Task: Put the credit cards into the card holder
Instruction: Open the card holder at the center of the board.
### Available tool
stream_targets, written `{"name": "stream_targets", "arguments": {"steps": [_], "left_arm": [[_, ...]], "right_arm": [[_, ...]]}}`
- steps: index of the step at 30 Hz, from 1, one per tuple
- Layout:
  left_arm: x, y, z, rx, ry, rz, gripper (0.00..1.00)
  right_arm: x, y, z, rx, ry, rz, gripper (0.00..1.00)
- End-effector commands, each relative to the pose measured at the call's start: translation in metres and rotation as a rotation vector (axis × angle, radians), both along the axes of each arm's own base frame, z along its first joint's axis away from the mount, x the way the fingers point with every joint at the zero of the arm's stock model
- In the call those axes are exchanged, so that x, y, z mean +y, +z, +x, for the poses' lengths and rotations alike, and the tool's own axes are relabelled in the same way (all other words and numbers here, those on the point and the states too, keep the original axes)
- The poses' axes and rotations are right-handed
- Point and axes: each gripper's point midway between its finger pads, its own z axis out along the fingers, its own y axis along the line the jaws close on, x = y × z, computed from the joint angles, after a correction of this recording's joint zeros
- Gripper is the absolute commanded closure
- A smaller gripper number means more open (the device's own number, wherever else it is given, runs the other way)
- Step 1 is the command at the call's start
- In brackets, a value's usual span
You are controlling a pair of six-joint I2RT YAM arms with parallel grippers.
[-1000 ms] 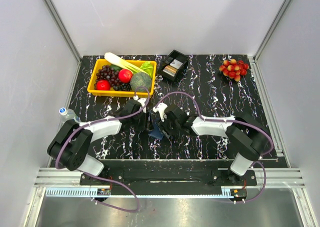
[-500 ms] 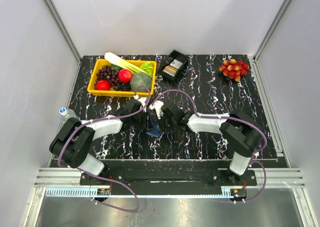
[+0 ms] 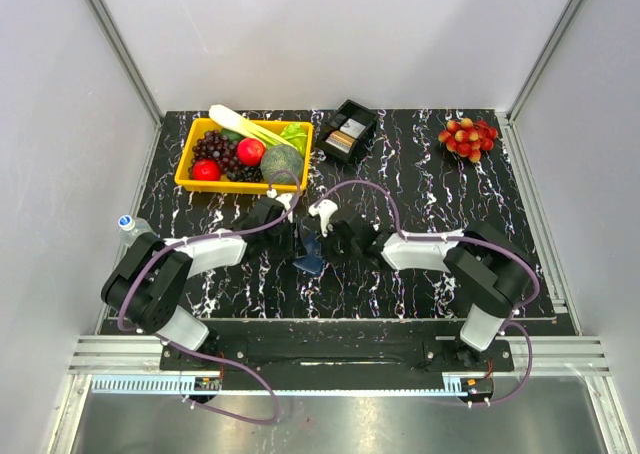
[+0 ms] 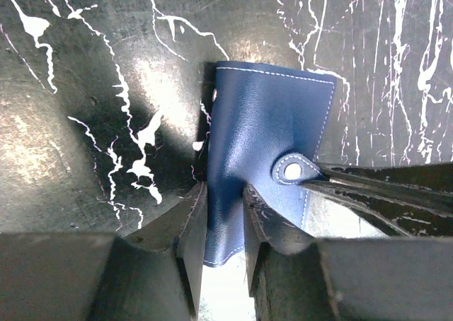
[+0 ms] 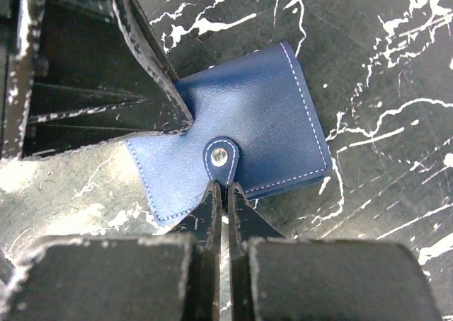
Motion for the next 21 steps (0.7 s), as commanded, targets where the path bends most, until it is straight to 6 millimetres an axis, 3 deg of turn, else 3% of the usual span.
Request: {"name": "stream_targets", "arguments": {"steps": [1,5,13,17,21], "left_arm": [[0.030,-0.047,-0.025,0.139,0.092,0.169,1.00],[0.039,-0.054,-0.027,0.156,0.154,0.199,1.00],[0.048,-0.069,-0.028,0.184,0.217,0.234,1.00],[0.046,-0.068,-0.027,0.180,0.217,0.225,1.00],[0.044,-0.065,-0.023,0.172,0.212,0.224,1.00]], "right_arm": [[0.010,0.030,0.001,-0.011,-0.087,0.193,1.00],[0.015,0.057,0.000,-0.053,-0.097,0.331,1.00],[0.016,0.087,-0.023,-0.098,0.023,0.477,1.00],[0.025,0.083,-0.046,-0.021,0.152,0.477,1.00],[0.032,0.057,-0.060,0.114,0.233,0.386,1.00]]}}
